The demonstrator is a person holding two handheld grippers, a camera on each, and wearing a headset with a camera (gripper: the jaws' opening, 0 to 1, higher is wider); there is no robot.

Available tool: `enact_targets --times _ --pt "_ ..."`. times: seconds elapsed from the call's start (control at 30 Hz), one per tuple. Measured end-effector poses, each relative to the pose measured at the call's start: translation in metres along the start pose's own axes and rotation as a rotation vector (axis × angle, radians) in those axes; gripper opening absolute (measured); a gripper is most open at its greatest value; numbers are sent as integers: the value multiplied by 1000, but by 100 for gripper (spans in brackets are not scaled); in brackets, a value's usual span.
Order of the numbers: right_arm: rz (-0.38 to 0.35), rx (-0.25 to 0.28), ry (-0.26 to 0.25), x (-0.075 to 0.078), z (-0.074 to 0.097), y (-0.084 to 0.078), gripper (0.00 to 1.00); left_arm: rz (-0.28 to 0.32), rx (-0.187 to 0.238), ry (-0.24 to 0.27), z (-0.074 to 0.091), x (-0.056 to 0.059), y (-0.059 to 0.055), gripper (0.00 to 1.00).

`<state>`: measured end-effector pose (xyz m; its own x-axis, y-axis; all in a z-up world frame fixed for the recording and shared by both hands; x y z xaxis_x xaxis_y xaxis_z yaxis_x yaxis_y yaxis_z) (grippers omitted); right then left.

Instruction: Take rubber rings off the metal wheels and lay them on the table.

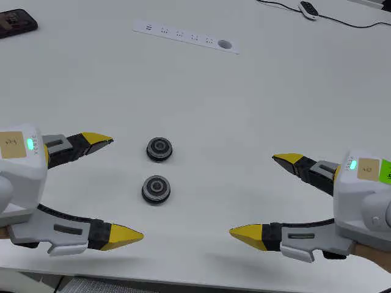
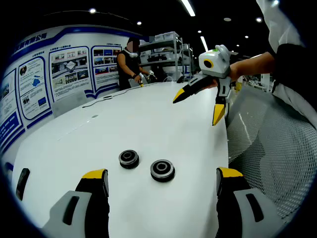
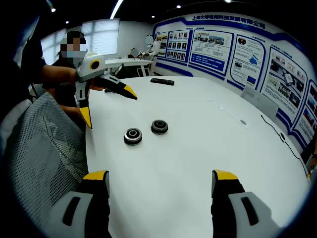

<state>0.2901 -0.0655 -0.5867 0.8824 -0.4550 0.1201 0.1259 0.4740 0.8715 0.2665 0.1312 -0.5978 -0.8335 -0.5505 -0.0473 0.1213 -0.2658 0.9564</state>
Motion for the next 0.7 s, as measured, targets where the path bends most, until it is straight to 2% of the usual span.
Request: enact_targets --times 0.7 --pt "-57 3 -18 -3 6 -7 85 -19 -33 7 -3 -2 -5 86"
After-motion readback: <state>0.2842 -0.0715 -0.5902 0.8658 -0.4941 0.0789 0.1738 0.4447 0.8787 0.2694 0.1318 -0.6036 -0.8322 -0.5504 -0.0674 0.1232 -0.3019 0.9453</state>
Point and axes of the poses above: the centre of the closed fingertips' face, and the gripper's own axes: z roughly backward along the fingers, x roughly to its right, y roughly out of its top, the point moved 3 cm from there along z, roughly backward along the fingers, and after that the axes turned 9 degrees about x, right-handed, at the moved point
